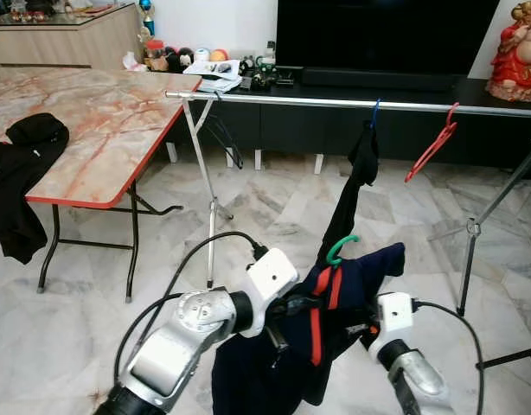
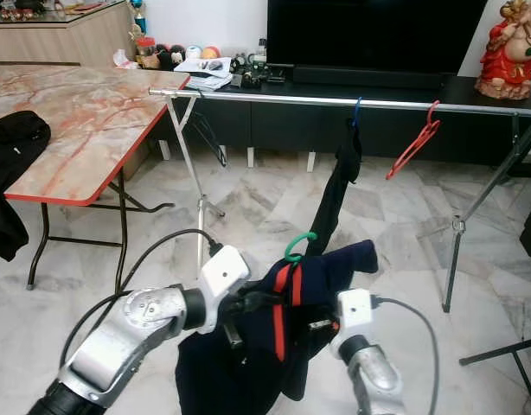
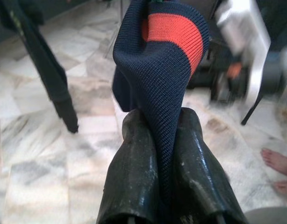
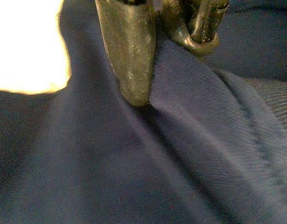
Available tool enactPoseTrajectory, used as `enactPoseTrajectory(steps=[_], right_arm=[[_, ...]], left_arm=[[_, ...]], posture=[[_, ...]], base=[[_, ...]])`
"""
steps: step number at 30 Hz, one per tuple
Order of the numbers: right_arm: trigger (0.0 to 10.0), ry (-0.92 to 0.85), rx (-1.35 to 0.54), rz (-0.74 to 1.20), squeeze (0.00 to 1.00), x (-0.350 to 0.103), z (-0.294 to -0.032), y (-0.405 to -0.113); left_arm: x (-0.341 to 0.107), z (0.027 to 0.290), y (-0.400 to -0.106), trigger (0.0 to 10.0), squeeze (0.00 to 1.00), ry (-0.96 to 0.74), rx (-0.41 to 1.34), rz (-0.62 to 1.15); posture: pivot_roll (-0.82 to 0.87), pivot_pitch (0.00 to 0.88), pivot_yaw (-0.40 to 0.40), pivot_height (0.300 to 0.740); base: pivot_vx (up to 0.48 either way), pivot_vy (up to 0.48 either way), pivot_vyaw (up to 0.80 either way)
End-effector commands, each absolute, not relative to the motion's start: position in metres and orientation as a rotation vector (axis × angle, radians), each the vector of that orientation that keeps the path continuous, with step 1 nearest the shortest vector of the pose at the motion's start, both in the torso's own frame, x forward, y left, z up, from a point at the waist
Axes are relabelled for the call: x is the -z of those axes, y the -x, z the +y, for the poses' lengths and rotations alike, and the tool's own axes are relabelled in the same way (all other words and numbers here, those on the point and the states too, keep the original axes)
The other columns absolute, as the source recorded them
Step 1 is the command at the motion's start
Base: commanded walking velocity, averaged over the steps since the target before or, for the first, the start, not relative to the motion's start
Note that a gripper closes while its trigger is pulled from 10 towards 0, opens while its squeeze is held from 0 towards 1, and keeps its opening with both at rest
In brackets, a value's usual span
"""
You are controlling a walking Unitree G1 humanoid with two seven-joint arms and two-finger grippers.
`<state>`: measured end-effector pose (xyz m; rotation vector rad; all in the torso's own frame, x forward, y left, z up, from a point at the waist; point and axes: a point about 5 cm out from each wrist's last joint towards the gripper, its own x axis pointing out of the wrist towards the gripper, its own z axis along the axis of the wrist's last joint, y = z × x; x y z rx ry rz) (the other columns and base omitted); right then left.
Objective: Hang hanger
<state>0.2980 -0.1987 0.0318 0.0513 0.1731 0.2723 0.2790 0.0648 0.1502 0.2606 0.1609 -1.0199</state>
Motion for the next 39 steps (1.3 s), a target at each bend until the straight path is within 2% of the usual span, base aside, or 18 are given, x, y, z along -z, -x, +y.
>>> enactPoseTrajectory(steps=[1,8,10,14,15,25,27,31,35,39], right_arm=[[0.0,-0.052,-0.236,0.124,0.0,-0.041,-0.206,-0.302],[0.0,0.004,-0.177,0.101,0.0,-0.053,-0.23,-0.306],[0.0,0.03,-0.156,0.106,0.0,-0.056,-0.24,-0.307],[0.0,0.038,-0.146,0.112,0.0,-0.058,-0.245,-0.307],[0.0,0.052,-0.137,0.121,0.0,-0.059,-0.25,-0.307],[0.0,0.072,-0.117,0.148,0.0,-0.058,-0.259,-0.305],[0.0,0.072,-0.117,0.148,0.0,-0.058,-0.259,-0.305],[0.0,0.082,-0.106,0.168,0.0,-0.056,-0.263,-0.303],[0.0,0.08,-0.104,0.171,0.0,-0.056,-0.264,-0.303],[0.0,0.078,-0.104,0.18,0.0,-0.054,-0.264,-0.301]], left_arm=[[-0.152,0.072,-0.282,10.0,0.0,-0.268,0.998,0.146],[-0.149,0.092,-0.281,10.0,0.0,-0.327,1.033,0.186],[-0.149,0.106,-0.275,10.0,0.0,-0.364,1.102,0.212],[-0.148,0.115,-0.269,10.0,0.0,-0.391,1.162,0.239],[-0.148,0.127,-0.262,10.0,0.0,-0.422,1.228,0.273],[-0.16,0.15,-0.25,10.0,0.0,-0.38,1.352,0.27],[-0.16,0.15,-0.25,10.0,0.0,-0.38,1.352,0.27],[-0.17,0.171,-0.253,10.0,0.0,-0.34,1.349,0.23],[-0.174,0.174,-0.249,10.0,0.0,-0.31,1.389,0.215],[-0.17,0.178,-0.252,10.0,0.0,-0.342,1.346,0.221]], posture=[[0.06,0.022,-0.001,0.74],[0.06,0.016,-0.001,0.74],[0.06,0.016,-0.001,0.74],[0.06,0.016,-0.001,0.74],[0.06,0.016,-0.004,0.74],[0.05,0.022,-0.01,0.74],[0.05,0.022,-0.01,0.74],[0.05,0.026,-0.012,0.74],[0.05,0.026,-0.012,0.74],[0.05,0.026,-0.012,0.74]], base=[[0.0,0.0,0.0],[0.0,0.0,0.0],[0.0,0.0,0.0],[0.0,0.0,0.0],[0.0,0.0,0.0],[0.0,0.0,0.0],[0.0,0.0,0.0],[0.0,0.0,0.0],[0.0,0.0,0.0],[0.0,0.0,0.0]])
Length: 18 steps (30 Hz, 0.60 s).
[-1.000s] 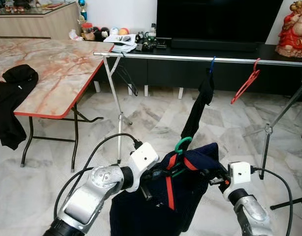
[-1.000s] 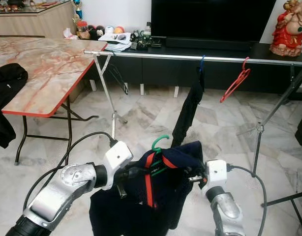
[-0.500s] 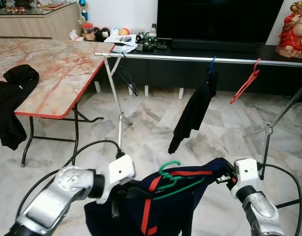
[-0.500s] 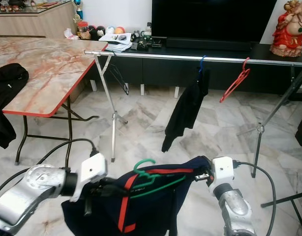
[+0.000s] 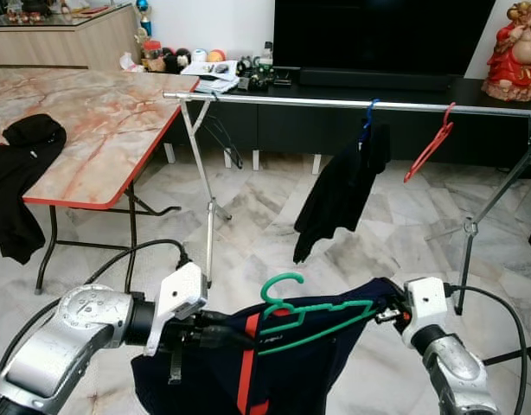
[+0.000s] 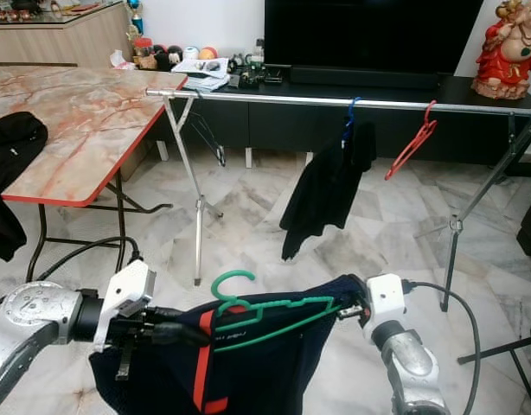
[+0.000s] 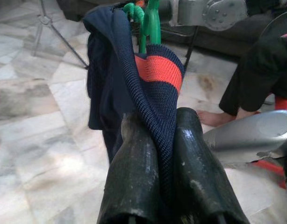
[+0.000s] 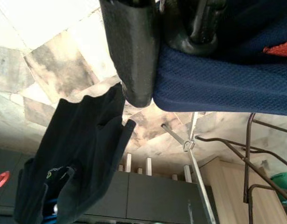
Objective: Hang hanger
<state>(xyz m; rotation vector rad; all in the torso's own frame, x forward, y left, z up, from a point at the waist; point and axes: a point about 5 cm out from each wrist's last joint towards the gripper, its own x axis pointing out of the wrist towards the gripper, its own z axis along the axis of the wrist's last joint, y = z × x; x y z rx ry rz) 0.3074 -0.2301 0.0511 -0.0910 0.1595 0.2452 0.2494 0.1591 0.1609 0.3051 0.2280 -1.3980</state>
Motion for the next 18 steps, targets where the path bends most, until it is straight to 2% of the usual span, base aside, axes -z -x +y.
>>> enactPoseTrajectory(steps=[1,4,14,18], right_arm=[[0.0,0.078,-0.104,0.18,0.0,-0.054,-0.264,-0.301],[0.0,0.087,-0.1,0.217,0.0,-0.047,-0.266,-0.297],[0.0,0.088,-0.106,0.229,0.0,-0.047,-0.272,-0.294],[0.0,0.079,-0.119,0.215,0.0,-0.05,-0.272,-0.295]], left_arm=[[-0.17,0.178,-0.252,10.0,0.0,-0.342,1.346,0.221],[-0.176,0.178,-0.247,10.0,0.0,-0.265,1.4,0.196],[-0.173,0.183,-0.236,10.0,0.0,-0.324,1.493,0.258],[-0.172,0.188,-0.244,10.0,0.0,-0.334,1.4,0.235]], posture=[[0.05,0.026,-0.012,0.74],[0.05,0.028,-0.016,0.74],[0.05,0.032,-0.014,0.74],[0.05,0.033,-0.014,0.74]], base=[[0.0,0.0,0.0],[0.0,0.0,0.0],[0.0,0.0,0.0],[0.0,0.0,0.0]])
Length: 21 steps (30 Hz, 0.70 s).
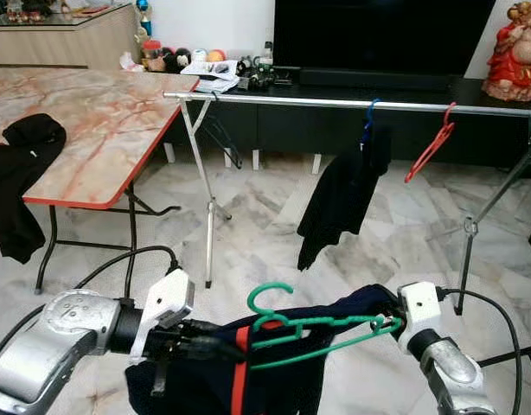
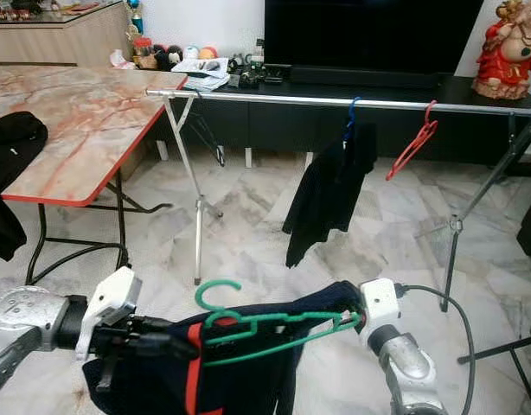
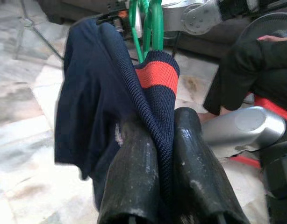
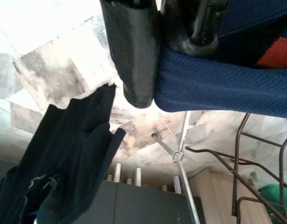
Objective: Hang hanger
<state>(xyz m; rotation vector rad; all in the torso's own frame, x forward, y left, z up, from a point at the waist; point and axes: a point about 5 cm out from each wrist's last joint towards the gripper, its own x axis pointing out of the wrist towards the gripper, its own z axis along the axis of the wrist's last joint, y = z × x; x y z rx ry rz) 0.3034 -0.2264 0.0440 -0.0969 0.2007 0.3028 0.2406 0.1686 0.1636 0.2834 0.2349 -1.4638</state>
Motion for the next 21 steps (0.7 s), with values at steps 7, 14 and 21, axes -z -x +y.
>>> enactPoseTrajectory(steps=[7,14,21], right_arm=[[0.0,0.068,-0.126,0.226,0.0,-0.044,-0.265,-0.294],[0.0,0.042,-0.102,0.254,0.0,-0.035,-0.264,-0.288],[0.0,-0.001,-0.127,0.289,0.0,-0.022,-0.247,-0.283]], left_arm=[[-0.173,0.18,-0.252,10.0,0.0,-0.305,1.311,0.152],[-0.168,0.183,-0.254,10.0,0.0,-0.283,1.261,0.185],[-0.16,0.17,-0.277,10.0,0.0,-0.278,1.047,0.11]], posture=[[0.05,0.032,-0.015,0.74],[0.05,0.029,-0.017,0.74],[0.04,0.028,-0.018,0.74]], base=[[0.0,0.0,0.0],[0.0,0.0,0.0],[0.0,0.0,0.0]])
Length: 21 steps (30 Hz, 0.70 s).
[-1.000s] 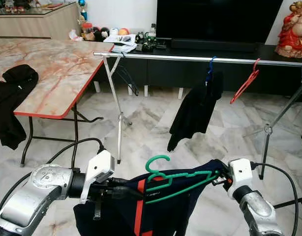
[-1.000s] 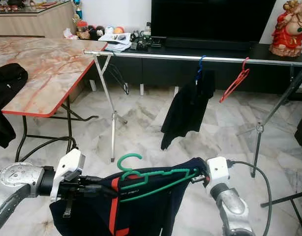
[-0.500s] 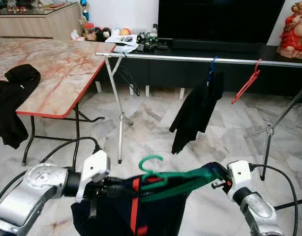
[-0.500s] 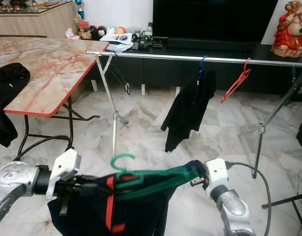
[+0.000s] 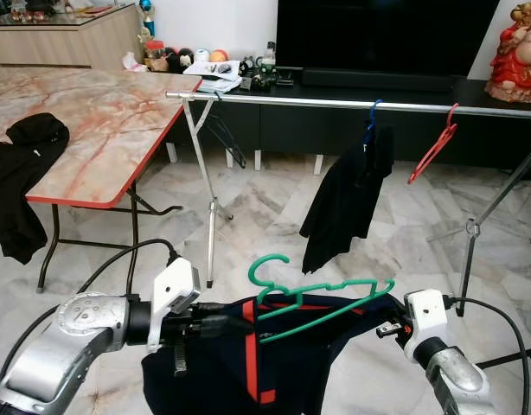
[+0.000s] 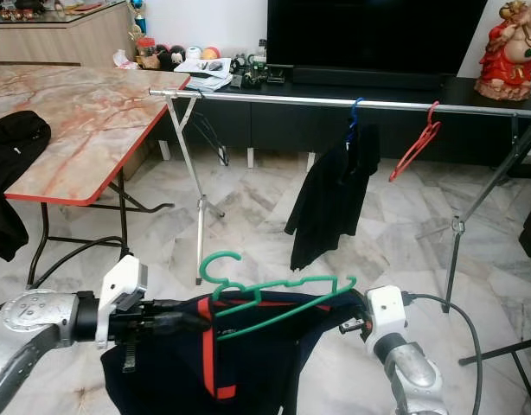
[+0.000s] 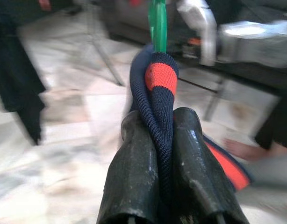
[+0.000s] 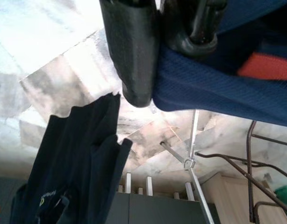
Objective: Hang hanger
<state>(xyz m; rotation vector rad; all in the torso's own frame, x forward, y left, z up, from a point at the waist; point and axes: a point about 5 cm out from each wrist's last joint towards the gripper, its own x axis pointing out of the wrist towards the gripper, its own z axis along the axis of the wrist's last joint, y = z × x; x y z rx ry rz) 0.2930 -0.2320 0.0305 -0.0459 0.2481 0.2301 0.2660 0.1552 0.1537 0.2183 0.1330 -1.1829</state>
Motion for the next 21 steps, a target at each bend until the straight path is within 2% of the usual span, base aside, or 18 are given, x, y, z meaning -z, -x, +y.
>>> enactPoseTrajectory(steps=[1,8,9,10,13,14,15,17,21], right_arm=[[0.0,-0.005,-0.132,0.293,0.0,-0.02,-0.244,-0.282],[0.0,-0.031,-0.214,0.368,0.0,-0.004,-0.224,-0.275],[4.3,-0.017,-0.254,0.405,0.0,0.0,-0.218,-0.273],[10.0,-0.012,-0.275,0.423,0.0,0.003,-0.214,-0.272],[10.0,0.007,-0.344,0.478,0.0,0.011,-0.201,-0.267],[10.0,0.01,-0.382,0.483,0.3,0.012,-0.196,-0.266],[10.0,0.01,-0.382,0.483,0.3,0.012,-0.196,-0.266],[10.0,-0.014,-0.44,0.499,1.0,0.014,-0.19,-0.263],[10.0,0.009,-0.562,0.563,1.0,0.02,-0.183,-0.255]], left_arm=[[-0.159,0.171,-0.28,10.0,0.0,-0.286,1.018,0.115],[-0.165,0.16,-0.292,10.0,0.0,-0.223,0.908,0.022],[-0.165,0.155,-0.294,10.0,0.0,-0.181,0.887,0.009],[-0.166,0.151,-0.296,10.0,0.0,-0.166,0.874,-0.014],[-0.168,0.141,-0.302,10.0,0.0,-0.106,0.811,-0.059],[-0.169,0.138,-0.305,10.0,0.0,-0.075,0.795,-0.073],[-0.169,0.138,-0.305,10.0,0.0,-0.075,0.795,-0.073],[-0.175,0.13,-0.31,10.0,0.0,-0.001,0.737,-0.123],[-0.177,0.122,-0.314,10.0,0.0,0.056,0.689,-0.147]], posture=[[0.04,0.028,-0.018,0.74],[0.05,0.026,-0.019,0.74],[0.05,0.026,-0.019,0.74],[0.05,0.026,-0.021,0.74],[0.05,0.026,-0.021,0.74],[0.04,0.027,-0.022,0.74],[0.04,0.027,-0.022,0.74],[0.05,0.027,-0.022,0.74],[0.04,0.029,-0.019,0.74]], base=[[0.0,0.0,0.0],[0.0,0.0,0.0],[0.0,0.0,0.0],[0.0,0.0,0.0],[0.0,0.0,0.0],[0.0,0.0,0.0],[0.0,0.0,0.0],[0.0,0.0,0.0],[0.0,0.0,0.0]])
